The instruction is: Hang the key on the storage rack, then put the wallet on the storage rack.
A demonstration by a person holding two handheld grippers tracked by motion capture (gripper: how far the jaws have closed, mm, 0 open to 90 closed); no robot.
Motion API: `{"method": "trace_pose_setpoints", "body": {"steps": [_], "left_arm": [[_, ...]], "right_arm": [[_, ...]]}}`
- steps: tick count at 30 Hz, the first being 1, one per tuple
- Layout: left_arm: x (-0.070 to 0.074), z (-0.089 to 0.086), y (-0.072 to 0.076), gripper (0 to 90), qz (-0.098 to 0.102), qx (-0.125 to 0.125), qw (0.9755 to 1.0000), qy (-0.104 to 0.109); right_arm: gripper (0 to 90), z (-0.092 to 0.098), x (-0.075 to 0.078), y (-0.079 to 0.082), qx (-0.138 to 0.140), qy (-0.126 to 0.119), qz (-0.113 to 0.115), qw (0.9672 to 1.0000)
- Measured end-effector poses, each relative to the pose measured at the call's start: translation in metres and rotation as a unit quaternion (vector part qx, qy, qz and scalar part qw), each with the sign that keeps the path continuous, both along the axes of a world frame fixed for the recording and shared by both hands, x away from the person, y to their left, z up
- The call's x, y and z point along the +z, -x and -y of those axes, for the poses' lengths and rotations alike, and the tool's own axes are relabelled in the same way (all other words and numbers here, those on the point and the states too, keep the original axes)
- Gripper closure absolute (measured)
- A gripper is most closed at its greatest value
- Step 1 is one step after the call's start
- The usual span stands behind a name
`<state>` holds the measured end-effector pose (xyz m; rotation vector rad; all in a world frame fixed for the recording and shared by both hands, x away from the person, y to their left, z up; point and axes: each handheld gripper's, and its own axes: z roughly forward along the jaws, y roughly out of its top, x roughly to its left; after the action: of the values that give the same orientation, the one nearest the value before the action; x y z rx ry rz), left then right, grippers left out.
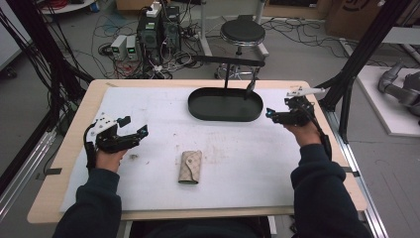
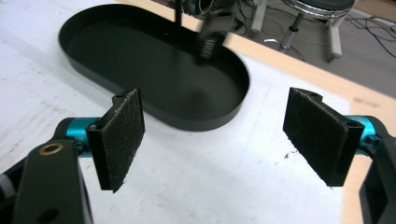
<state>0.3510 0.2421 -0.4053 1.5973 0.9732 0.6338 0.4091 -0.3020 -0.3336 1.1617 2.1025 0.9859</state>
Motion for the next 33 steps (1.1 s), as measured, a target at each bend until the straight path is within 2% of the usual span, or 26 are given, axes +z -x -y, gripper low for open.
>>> {"method": "trace_pose_setpoints", "body": {"steps": [6,10,18,26,33], "left_arm": [[0.000,0.001,0.000,20.7,-0.002,0.000,1.0000,-0.003],[-0.001,0.003,0.000,20.8,-0.004,-0.002,1.0000,-0.006],[-0.002,0.004,-0.001,20.7,-0.007,-0.007,0.9999,-0.006],[-0.001,0.002,-0.001,20.7,-0.006,-0.005,1.0000,-0.004],[0.000,0.007,0.003,20.8,-0.012,-0.016,0.9998,-0.004]], "right_arm": [[20.7,-0.006,-0.037,0.011,-0.002,-0.011,-0.006,0.9999],[20.7,-0.011,-0.050,0.017,0.006,-0.009,-0.007,0.9999],[20.7,-0.013,-0.055,0.022,0.000,-0.005,0.005,1.0000],[20.7,-0.016,-0.055,0.030,0.000,-0.015,0.014,0.9998],[20.7,-0.019,-0.054,0.034,0.003,-0.017,0.019,0.9997]]}}
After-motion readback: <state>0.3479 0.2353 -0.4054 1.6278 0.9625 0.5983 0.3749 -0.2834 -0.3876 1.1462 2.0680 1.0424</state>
